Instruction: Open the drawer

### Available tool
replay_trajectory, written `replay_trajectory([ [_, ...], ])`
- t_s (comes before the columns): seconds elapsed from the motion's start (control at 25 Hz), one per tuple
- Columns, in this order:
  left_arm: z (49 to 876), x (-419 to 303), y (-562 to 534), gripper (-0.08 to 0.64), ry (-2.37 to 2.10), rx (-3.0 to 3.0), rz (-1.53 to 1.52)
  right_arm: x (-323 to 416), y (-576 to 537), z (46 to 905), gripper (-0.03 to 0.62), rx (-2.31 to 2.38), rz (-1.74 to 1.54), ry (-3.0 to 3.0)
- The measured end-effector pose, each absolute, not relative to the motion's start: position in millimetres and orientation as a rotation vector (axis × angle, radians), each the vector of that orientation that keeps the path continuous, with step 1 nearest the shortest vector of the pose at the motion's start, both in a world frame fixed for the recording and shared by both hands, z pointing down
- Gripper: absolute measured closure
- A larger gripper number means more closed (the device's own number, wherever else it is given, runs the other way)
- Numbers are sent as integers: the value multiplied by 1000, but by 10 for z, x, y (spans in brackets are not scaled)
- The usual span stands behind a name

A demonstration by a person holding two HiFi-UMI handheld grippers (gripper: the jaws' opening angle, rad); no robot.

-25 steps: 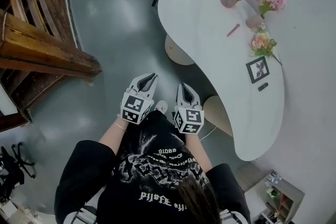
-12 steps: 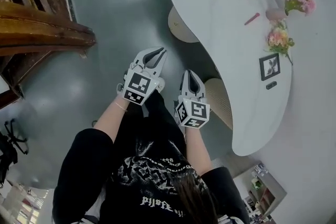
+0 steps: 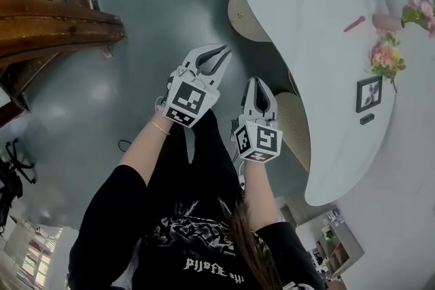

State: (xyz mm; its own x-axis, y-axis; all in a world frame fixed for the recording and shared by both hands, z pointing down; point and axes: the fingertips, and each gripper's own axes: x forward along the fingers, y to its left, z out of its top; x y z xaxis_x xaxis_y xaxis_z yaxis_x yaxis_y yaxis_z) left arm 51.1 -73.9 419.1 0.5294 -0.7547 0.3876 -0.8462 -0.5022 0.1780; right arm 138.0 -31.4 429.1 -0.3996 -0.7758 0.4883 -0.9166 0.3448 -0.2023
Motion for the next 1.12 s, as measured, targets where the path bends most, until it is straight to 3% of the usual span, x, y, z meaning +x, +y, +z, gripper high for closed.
replay_trajectory([
  [0.12,4350,436,-871,468,-1330,2409,356,1388,-440,4403,566,1537,642,-2304],
  [0.48,4886,463,-1242,394,-1287,2450,377,1439,-642,4836,566,1572,632,-2299],
  [1.12,5531,700,-1939,357,-1264,2539,402,1407,-920,5431,566,1523,620,-2329],
])
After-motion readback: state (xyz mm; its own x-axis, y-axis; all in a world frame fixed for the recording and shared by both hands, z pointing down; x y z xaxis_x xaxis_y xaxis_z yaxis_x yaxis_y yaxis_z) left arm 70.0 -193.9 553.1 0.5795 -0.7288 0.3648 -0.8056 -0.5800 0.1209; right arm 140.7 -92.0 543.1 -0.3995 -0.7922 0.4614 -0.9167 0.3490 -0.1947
